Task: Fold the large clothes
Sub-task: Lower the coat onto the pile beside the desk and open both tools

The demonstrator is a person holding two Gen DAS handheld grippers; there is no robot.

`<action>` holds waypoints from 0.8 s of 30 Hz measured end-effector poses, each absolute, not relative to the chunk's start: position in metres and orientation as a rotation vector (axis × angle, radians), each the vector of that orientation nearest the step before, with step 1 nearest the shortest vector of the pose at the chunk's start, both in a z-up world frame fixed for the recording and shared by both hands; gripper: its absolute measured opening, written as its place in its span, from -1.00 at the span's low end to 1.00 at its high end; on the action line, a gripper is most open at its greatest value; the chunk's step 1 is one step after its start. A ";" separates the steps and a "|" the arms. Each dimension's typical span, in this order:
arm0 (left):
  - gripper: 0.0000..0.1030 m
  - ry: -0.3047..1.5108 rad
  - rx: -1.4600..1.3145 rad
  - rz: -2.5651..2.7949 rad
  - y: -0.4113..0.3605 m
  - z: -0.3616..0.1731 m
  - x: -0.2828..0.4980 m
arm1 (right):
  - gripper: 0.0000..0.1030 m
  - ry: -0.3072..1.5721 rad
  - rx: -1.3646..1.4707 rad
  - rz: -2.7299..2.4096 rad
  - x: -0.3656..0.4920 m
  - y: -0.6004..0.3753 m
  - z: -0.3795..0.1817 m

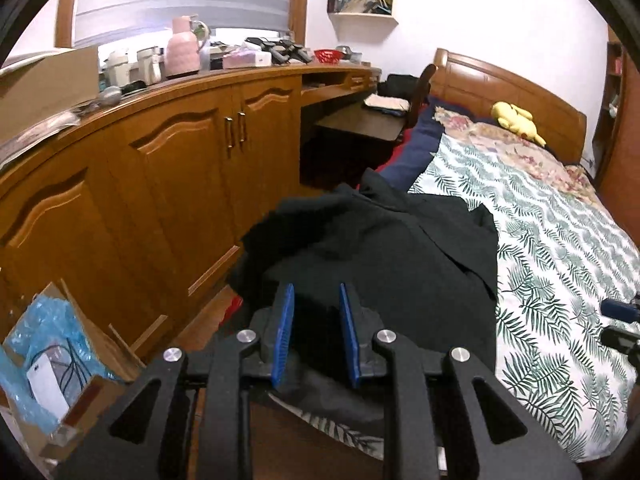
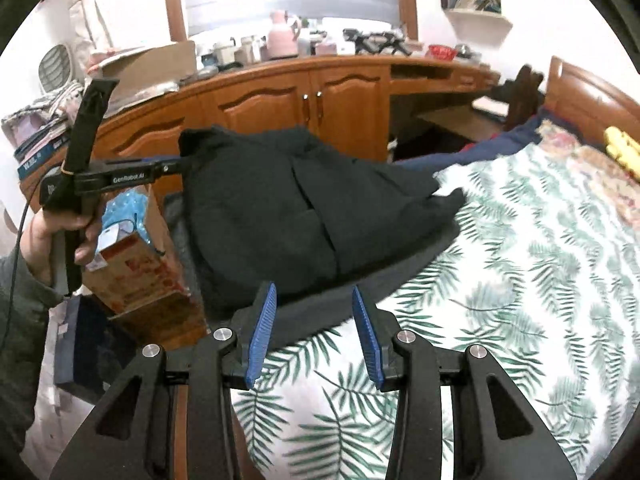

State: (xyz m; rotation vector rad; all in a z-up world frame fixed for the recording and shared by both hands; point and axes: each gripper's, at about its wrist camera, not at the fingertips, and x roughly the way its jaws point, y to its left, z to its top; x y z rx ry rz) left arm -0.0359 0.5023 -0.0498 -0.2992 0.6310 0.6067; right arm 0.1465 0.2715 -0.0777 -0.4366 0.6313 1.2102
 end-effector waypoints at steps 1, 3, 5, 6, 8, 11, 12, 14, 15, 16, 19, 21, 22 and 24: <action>-0.58 0.623 -0.299 0.606 0.496 -0.049 -0.039 | -0.19 0.616 -0.435 1.204 0.144 0.264 -0.074; -0.58 0.609 -0.296 0.596 0.481 -0.048 -0.044 | -0.11 0.602 -0.430 1.203 0.141 0.251 -0.068; -0.58 0.594 -0.289 0.588 0.465 -0.046 -0.048 | -0.07 0.586 -0.432 1.190 0.139 0.240 -0.065; -0.57 0.588 -0.281 0.594 0.458 -0.045 -0.049 | -0.03 0.580 -0.432 1.186 0.137 0.233 -0.064; -0.51 0.568 -0.261 0.600 0.441 -0.041 -0.050 | 0.04 0.573 -0.427 1.176 0.136 0.220 -0.061; -0.39 0.541 -0.252 0.581 0.416 -0.033 -0.048 | 0.14 0.563 -0.416 1.150 0.135 0.198 -0.059; -0.36 0.533 -0.247 0.581 0.408 -0.031 -0.047 | 0.19 0.561 -0.413 1.141 0.136 0.191 -0.059; -0.34 0.524 -0.235 0.577 0.389 -0.026 -0.042 | 0.24 0.550 -0.411 1.116 0.136 0.174 -0.058; -0.34 0.523 -0.231 0.571 0.381 -0.025 -0.040 | 0.27 0.544 -0.409 1.104 0.136 0.166 -0.057; -0.34 0.519 -0.223 0.561 0.371 -0.024 -0.037 | 0.28 0.540 -0.403 1.092 0.137 0.156 -0.055; -0.33 0.512 -0.197 0.509 0.339 -0.019 -0.026 | 0.34 0.536 -0.376 1.058 0.138 0.129 -0.052; -0.33 0.516 -0.189 0.454 0.315 -0.017 -0.017 | 0.40 0.533 -0.364 1.033 0.138 0.112 -0.051; -0.33 0.526 -0.190 0.412 0.302 -0.017 -0.011 | 0.41 0.531 -0.357 1.018 0.139 0.102 -0.050; -0.33 0.540 -0.189 0.360 0.282 -0.017 -0.003 | 0.44 0.527 -0.344 0.992 0.140 0.085 -0.048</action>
